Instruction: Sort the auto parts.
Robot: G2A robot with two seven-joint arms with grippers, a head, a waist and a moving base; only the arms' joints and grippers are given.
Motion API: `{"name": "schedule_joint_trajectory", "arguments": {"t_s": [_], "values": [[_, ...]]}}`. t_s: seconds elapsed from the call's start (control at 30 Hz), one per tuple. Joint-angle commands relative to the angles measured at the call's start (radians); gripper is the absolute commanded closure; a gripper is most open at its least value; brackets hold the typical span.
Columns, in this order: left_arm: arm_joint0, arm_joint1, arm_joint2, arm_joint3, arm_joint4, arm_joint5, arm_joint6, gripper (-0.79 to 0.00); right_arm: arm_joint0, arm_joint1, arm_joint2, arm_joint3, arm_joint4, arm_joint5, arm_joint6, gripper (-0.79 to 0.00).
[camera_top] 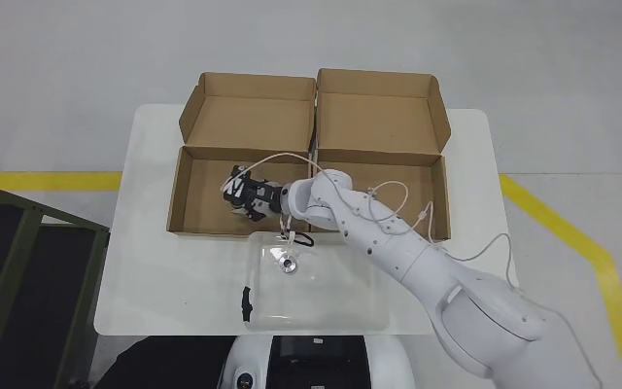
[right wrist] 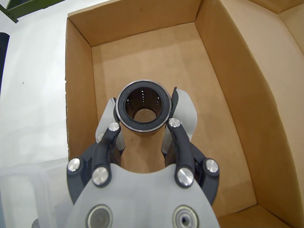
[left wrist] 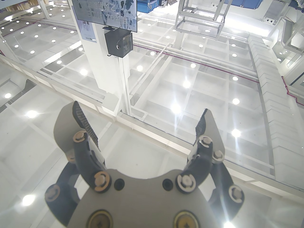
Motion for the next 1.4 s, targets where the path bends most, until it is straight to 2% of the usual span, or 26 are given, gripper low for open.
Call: {"name": "schedule_joint_trajectory", "arguments": {"t_s": [0.0,0.2,0.33,0.53,0.9,1.1,1.37], "values": [[0.0,0.0,0.0,0.0,0.0,0.0,0.0,-0.785,-0.001,-0.003,0.004,0.005,-0.005,-0.001,-0.004,-0.637],[0.0,0.0,0.0,0.0,0.0,0.0,0.0,-0.785,-0.004,-0.005,0.026,-0.011,-0.03,-0.016,-0.032,-0.727],[0.0,0.0,0.0,0.0,0.0,0.0,0.0,-0.785,-0.016,0.011,0.057,-0.087,-0.062,-0.038,-0.045,-0.785],[0.0,0.0,0.0,0.0,0.0,0.0,0.0,-0.785,-0.094,0.071,0.132,-0.308,-0.131,-0.075,0.022,-0.785],[0.0,0.0,0.0,0.0,0.0,0.0,0.0,-0.785,-0.378,0.205,0.344,-0.759,-0.198,-0.225,0.237,-0.785],[0.0,0.0,0.0,0.0,0.0,0.0,0.0,-0.785,-0.497,0.253,0.421,-0.889,-0.242,-0.351,0.298,-0.785],[0.0,0.0,0.0,0.0,0.0,0.0,0.0,-0.785,-0.593,0.295,0.481,-0.967,-0.307,-0.46,0.327,-0.785]]}}
